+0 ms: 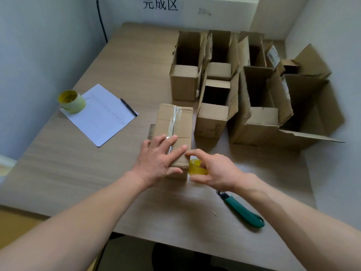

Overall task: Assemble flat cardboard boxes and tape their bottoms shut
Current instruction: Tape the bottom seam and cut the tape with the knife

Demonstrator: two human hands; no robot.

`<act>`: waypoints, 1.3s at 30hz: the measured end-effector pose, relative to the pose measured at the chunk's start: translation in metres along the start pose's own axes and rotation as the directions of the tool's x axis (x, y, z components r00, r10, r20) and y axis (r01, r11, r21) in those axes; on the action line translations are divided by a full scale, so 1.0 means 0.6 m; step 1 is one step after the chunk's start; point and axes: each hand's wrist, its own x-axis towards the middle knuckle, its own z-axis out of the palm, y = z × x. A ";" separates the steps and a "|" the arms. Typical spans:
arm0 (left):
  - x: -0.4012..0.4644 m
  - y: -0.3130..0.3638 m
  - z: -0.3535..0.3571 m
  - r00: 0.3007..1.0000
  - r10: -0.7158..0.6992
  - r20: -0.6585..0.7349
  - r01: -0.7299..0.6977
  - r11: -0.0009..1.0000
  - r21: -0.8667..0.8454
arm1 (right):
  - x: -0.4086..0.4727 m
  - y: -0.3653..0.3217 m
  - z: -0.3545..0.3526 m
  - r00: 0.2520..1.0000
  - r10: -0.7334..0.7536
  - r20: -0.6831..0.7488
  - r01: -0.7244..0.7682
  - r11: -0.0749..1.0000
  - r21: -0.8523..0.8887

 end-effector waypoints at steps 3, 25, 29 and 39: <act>-0.001 0.007 -0.005 0.999 0.024 -0.022 -0.023 0.999 0.031 | -0.010 0.018 -0.012 0.998 -0.028 0.062 0.036 0.991 -0.125; 0.132 0.003 -0.034 0.870 0.452 0.196 -0.372 0.863 -0.342 | -0.034 -0.010 -0.053 0.963 0.255 -0.093 -0.269 0.936 -0.229; 0.162 0.029 -0.042 0.894 0.369 0.255 -0.312 0.920 -0.236 | -0.024 -0.011 -0.064 0.966 0.220 -0.133 -0.243 0.950 -0.197; 0.176 0.053 -0.046 0.930 0.169 0.328 -0.085 0.963 -0.256 | -0.024 -0.025 -0.033 0.884 0.145 -0.444 -0.303 0.902 -0.309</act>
